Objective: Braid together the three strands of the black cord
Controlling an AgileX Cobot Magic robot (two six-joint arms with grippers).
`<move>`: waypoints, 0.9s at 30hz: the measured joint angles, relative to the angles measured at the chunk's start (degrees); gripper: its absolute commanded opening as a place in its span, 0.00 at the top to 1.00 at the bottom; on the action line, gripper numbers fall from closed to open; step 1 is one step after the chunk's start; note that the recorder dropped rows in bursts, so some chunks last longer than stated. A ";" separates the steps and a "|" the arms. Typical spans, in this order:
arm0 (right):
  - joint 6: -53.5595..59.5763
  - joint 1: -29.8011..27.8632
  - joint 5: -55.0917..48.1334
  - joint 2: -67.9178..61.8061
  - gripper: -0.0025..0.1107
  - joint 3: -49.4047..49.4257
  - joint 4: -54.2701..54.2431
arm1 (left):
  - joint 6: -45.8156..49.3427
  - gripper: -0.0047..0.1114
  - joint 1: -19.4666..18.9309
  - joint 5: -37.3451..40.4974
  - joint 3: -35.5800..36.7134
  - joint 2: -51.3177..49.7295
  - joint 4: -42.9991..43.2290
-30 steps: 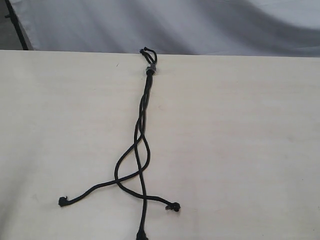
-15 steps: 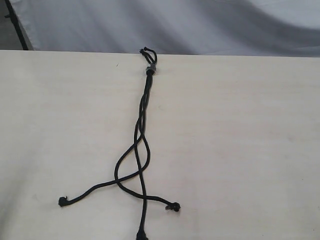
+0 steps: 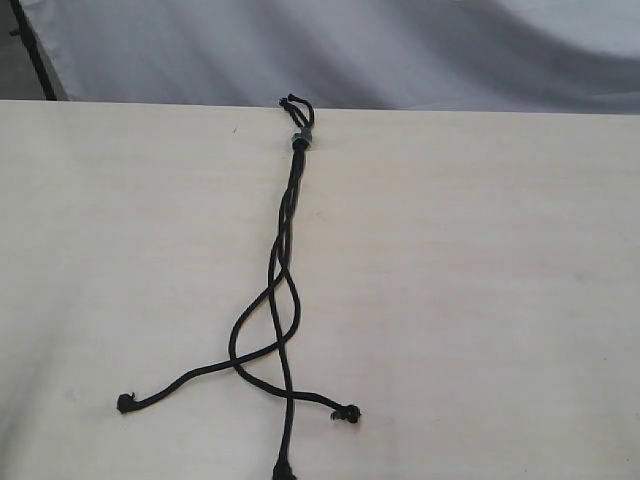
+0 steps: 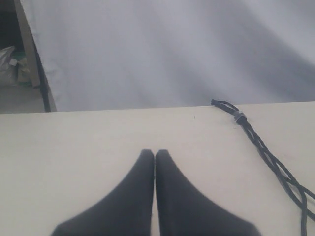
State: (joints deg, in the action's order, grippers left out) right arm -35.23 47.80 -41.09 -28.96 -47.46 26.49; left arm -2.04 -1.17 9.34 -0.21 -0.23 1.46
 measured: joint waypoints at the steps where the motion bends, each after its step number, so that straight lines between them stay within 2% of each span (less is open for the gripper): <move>1: 0.00 0.00 0.00 0.00 0.98 0.00 0.00 | 0.00 0.95 0.00 0.00 0.00 0.00 0.00; 10: 0.00 0.00 0.24 0.00 0.98 0.00 0.03 | 0.00 0.95 0.00 0.00 0.00 0.00 0.00; 15: 0.10 0.00 3.80 0.11 0.98 1.83 1.32 | 0.00 0.95 0.00 0.00 0.00 0.00 0.00; 23: 0.10 0.00 16.61 0.18 0.98 20.50 1.73 | 0.00 0.95 0.00 0.00 0.00 0.00 0.00; 27: 0.10 0.00 28.03 0.18 0.98 29.98 5.05 | 0.00 0.95 0.00 0.00 0.00 0.00 0.00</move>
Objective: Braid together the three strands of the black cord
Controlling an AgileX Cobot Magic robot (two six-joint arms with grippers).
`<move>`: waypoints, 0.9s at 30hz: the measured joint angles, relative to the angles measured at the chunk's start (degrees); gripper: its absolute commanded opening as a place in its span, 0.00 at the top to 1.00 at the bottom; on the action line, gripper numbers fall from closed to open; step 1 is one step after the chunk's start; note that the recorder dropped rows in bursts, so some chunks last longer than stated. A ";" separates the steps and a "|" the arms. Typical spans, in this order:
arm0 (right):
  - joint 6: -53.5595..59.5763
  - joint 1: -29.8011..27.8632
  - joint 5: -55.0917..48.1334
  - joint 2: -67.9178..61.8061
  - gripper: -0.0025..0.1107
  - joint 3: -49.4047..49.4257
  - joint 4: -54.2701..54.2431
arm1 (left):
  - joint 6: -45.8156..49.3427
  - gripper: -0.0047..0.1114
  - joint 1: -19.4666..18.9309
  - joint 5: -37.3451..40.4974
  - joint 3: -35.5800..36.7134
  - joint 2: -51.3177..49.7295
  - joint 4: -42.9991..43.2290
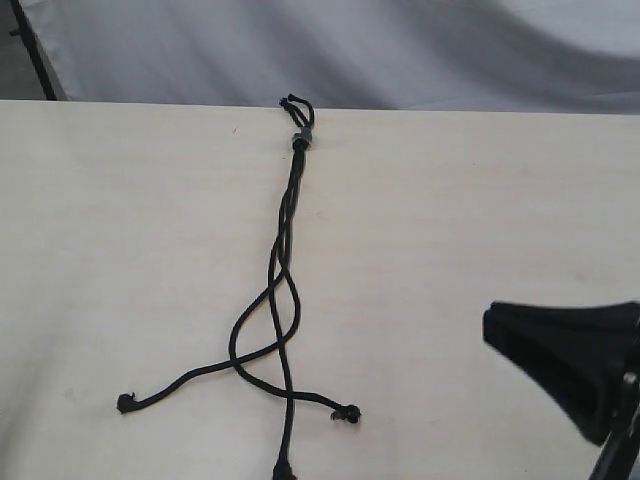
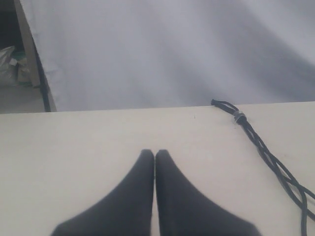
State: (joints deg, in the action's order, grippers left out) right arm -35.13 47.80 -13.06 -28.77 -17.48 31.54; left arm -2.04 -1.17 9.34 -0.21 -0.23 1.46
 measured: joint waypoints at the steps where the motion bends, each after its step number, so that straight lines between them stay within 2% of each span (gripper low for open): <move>1: 0.12 0.00 5.91 0.00 0.98 4.20 3.09 | 0.00 0.95 0.00 0.00 0.00 0.00 0.00; 4: 0.37 0.00 15.28 0.00 0.98 9.12 8.94 | 0.00 0.95 0.00 0.00 0.00 0.00 0.00; 8: 0.37 0.00 16.31 0.00 0.98 10.32 9.56 | 0.00 0.95 -0.09 0.00 0.00 0.00 0.00; 10: 5.12 0.00 14.82 0.00 0.98 10.71 1.33 | 0.00 0.95 -0.09 0.00 0.00 0.00 0.00; 12: 18.87 0.00 15.65 0.00 0.98 12.85 -12.23 | 0.00 0.95 -0.09 0.00 0.00 0.00 0.00; 15: 30.94 0.00 17.94 0.00 0.98 16.02 -27.04 | 0.00 0.95 -0.09 0.00 0.00 0.00 0.00; 22: 33.75 -0.55 19.22 3.35 0.98 16.87 -31.09 | 0.00 0.95 -0.09 0.09 0.00 0.00 0.00; 23: 33.75 -1.36 19.84 4.84 0.98 17.11 -31.09 | 0.00 0.95 -0.09 0.09 0.00 0.00 0.00; 27: 33.75 -14.55 20.90 13.12 0.98 17.25 -31.09 | 0.00 0.95 -0.09 0.09 0.00 0.00 0.00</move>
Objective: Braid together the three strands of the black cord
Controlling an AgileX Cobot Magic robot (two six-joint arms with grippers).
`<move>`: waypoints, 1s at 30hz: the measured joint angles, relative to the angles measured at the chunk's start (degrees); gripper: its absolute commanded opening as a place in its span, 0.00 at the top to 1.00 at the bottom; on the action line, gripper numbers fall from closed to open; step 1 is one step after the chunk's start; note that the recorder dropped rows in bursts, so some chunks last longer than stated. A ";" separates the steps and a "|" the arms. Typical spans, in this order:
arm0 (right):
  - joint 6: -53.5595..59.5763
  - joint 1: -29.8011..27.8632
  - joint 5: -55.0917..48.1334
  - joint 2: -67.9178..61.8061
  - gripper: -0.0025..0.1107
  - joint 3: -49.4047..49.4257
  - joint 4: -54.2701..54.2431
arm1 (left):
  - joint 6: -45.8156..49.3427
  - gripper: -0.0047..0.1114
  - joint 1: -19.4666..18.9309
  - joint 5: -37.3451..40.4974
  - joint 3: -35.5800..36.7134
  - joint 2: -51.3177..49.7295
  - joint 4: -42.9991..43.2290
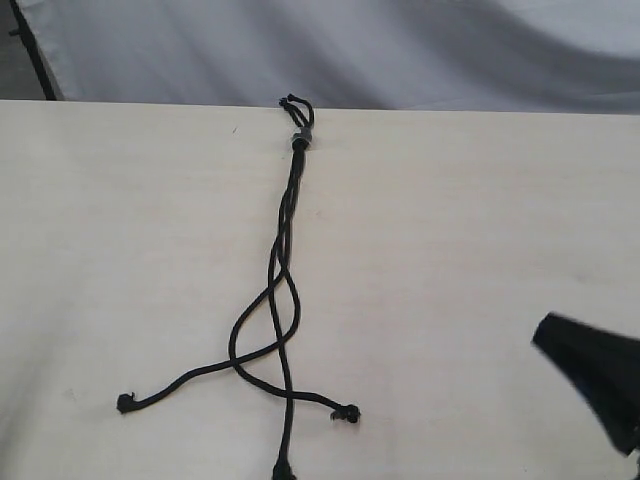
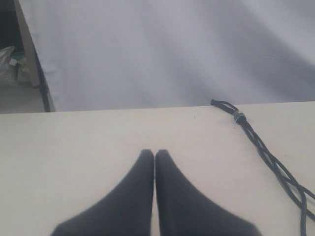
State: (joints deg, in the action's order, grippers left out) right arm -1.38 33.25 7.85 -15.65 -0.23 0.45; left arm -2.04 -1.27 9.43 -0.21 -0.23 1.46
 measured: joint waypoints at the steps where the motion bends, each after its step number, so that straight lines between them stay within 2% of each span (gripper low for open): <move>1: 0.00 -4.47 0.00 1.67 0.98 0.00 0.00 | 0.00 0.95 0.00 0.00 0.00 0.00 0.00; 7: -2.17 -28.07 -1.83 9.84 0.98 0.00 -0.45 | 0.00 0.95 0.00 0.00 0.00 0.00 0.00; 11: -3.05 -36.63 -6.01 13.95 0.98 0.00 -0.45 | 0.00 0.95 0.00 0.00 0.00 0.00 0.00; 15: -3.14 -40.02 -9.05 15.24 0.98 0.00 -0.45 | 0.00 0.95 0.00 0.00 0.00 0.00 0.00; 30: -3.14 -40.18 -17.03 15.32 0.98 0.00 -0.45 | 0.00 0.95 0.00 0.00 0.00 0.00 0.00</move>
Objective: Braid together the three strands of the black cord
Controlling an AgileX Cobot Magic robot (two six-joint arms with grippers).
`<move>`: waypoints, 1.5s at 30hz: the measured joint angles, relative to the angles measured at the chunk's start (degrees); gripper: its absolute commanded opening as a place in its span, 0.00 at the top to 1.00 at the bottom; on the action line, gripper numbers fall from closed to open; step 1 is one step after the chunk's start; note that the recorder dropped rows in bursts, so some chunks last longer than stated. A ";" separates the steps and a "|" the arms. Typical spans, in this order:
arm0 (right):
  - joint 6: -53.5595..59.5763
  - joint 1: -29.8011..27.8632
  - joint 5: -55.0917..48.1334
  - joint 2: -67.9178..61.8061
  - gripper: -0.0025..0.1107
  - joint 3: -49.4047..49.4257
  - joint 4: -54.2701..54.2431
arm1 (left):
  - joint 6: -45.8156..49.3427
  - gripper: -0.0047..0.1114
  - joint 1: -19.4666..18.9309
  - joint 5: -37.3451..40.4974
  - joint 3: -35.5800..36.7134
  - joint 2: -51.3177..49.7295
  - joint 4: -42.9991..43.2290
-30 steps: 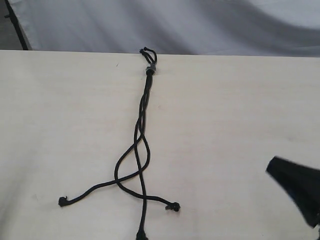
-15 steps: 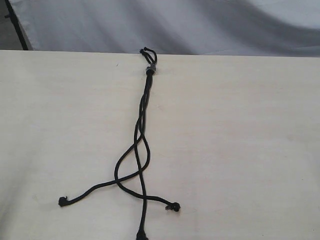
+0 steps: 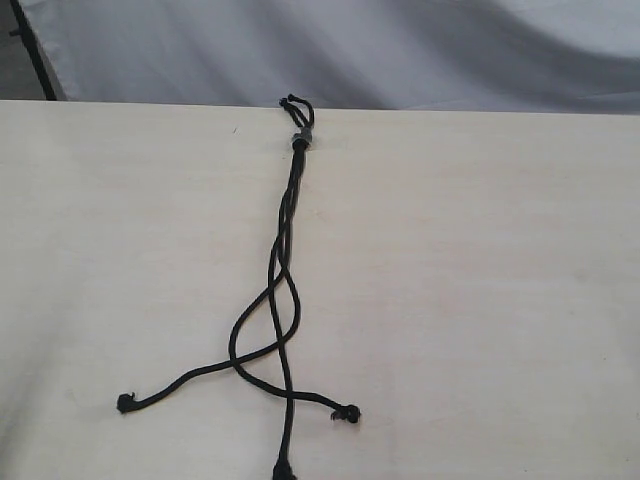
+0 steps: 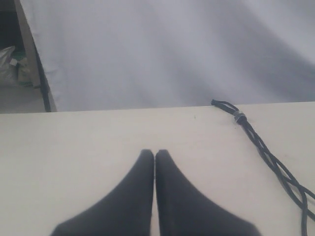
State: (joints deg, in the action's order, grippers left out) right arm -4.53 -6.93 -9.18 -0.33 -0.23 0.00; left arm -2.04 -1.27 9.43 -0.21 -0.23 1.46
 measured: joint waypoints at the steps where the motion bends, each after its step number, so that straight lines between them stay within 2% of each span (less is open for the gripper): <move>1: 0.00 0.00 -0.26 0.00 0.98 0.00 0.00 | 0.00 0.95 0.00 0.00 0.00 0.00 0.00; 45: -0.11 0.00 -0.95 0.00 0.98 0.00 0.00 | 0.00 0.95 0.00 0.00 0.00 0.00 0.00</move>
State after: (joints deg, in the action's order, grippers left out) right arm -4.64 -6.93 -10.14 -0.33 -0.23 0.00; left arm -2.04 -1.27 9.43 -0.21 -0.23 1.46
